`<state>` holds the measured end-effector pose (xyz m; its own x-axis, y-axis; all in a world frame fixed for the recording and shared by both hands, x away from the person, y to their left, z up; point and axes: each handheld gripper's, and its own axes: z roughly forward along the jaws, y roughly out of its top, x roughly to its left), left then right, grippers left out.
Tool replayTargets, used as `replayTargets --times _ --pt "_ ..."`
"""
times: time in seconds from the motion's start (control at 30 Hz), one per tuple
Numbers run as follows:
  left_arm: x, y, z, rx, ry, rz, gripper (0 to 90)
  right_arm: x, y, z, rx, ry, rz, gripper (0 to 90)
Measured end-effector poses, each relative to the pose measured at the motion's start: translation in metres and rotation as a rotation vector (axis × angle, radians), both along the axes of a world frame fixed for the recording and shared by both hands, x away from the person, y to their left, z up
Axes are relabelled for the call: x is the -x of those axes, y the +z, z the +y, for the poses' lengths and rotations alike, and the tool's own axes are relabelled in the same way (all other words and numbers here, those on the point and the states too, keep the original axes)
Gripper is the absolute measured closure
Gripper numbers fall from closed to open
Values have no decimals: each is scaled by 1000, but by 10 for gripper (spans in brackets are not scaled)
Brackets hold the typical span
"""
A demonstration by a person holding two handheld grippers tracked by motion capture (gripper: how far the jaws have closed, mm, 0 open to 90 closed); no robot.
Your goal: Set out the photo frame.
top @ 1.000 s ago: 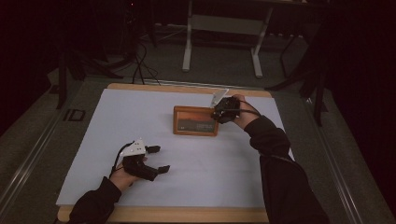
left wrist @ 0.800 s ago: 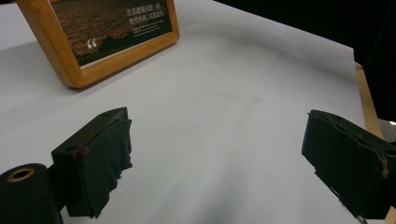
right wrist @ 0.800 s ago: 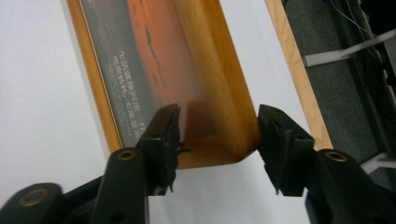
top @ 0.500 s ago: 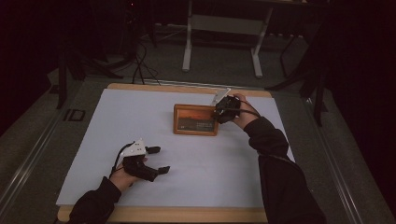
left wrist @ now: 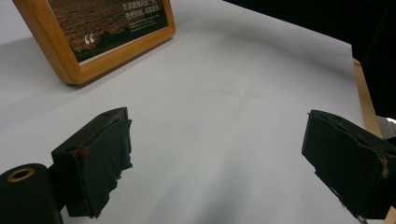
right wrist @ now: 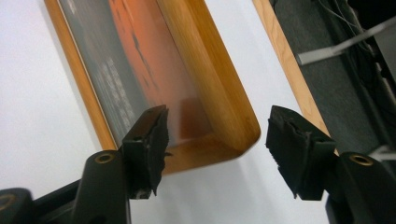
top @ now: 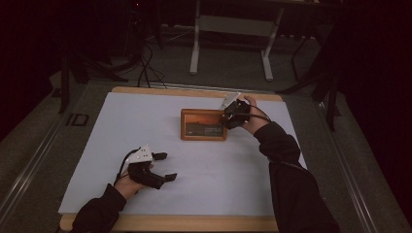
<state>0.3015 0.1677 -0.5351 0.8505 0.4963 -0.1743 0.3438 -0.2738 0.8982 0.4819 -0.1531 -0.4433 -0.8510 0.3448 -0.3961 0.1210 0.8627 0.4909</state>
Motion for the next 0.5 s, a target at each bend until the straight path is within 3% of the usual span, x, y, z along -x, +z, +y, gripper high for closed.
replayTargets --times 0.03,0.1,0.23,0.3,0.5 --pt "0 0 0 0 0 1 85 1 1 0 -11 -1 -14 368" --pt "0 0 0 -2 1 2 85 3 2 -1 -47 2 2 360" --pt "0 0 1 -2 2 1 85 8 4 0 -77 -10 -2 255" --pt "0 0 1 2 4 1 85 11 5 -1 -118 -16 2 198" --pt "2 1 0 -4 -1 -3 85 20 5 -8 -208 -14 47 137"
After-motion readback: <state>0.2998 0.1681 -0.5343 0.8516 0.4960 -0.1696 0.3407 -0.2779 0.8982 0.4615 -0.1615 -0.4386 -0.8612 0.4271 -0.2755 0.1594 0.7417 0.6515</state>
